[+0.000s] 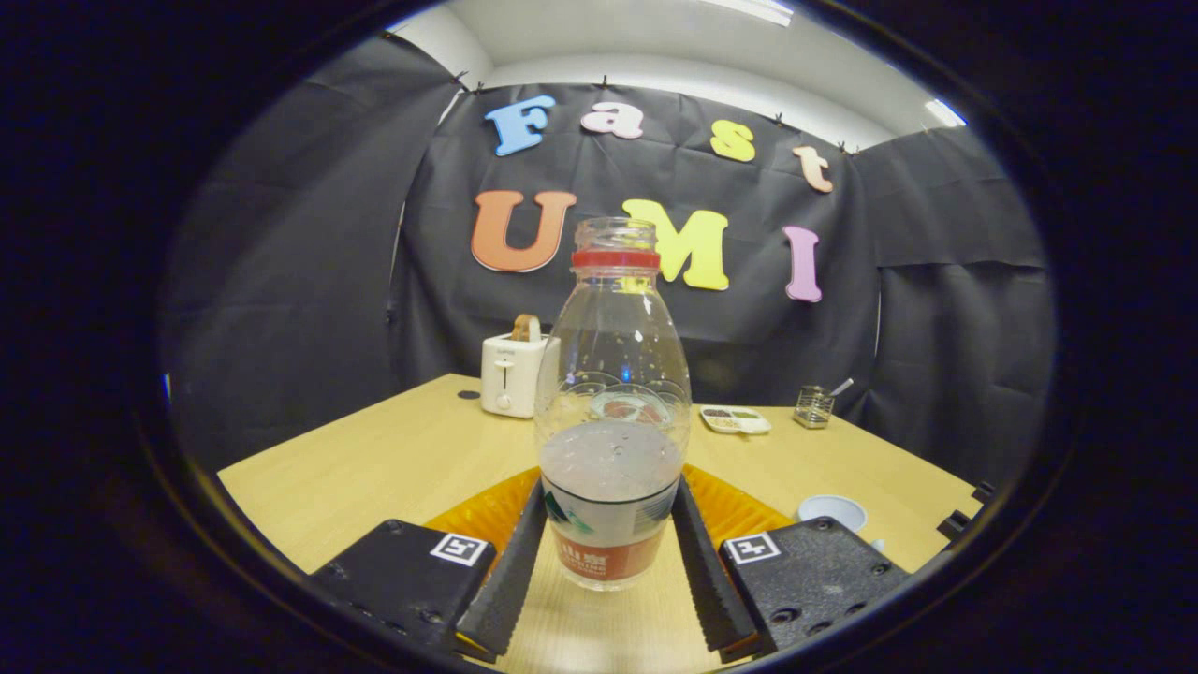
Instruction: Take the bottle from table, then pour the juice into the cup, finally place the bottle on the coaster
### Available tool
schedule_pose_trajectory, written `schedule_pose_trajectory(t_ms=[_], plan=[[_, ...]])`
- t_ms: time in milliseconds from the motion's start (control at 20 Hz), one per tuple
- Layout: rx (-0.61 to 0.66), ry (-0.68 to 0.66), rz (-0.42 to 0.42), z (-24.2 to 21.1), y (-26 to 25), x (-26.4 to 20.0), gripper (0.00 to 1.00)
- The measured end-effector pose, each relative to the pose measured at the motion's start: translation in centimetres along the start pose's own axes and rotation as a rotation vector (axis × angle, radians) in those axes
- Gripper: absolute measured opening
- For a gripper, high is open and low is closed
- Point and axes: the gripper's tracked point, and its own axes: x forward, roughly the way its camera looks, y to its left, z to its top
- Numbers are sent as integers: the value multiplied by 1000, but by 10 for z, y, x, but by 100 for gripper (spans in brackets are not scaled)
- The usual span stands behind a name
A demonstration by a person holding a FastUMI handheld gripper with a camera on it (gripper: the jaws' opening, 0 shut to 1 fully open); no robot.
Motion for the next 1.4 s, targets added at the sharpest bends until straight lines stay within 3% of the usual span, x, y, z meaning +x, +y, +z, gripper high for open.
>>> schedule_pose_trajectory(t_ms=[350,700,1400], plan=[[286,33,88,13,-6,-16,76],[722,47,182,19,-15,-18,75],[1274,143,176,-4,-38,-6,75]])
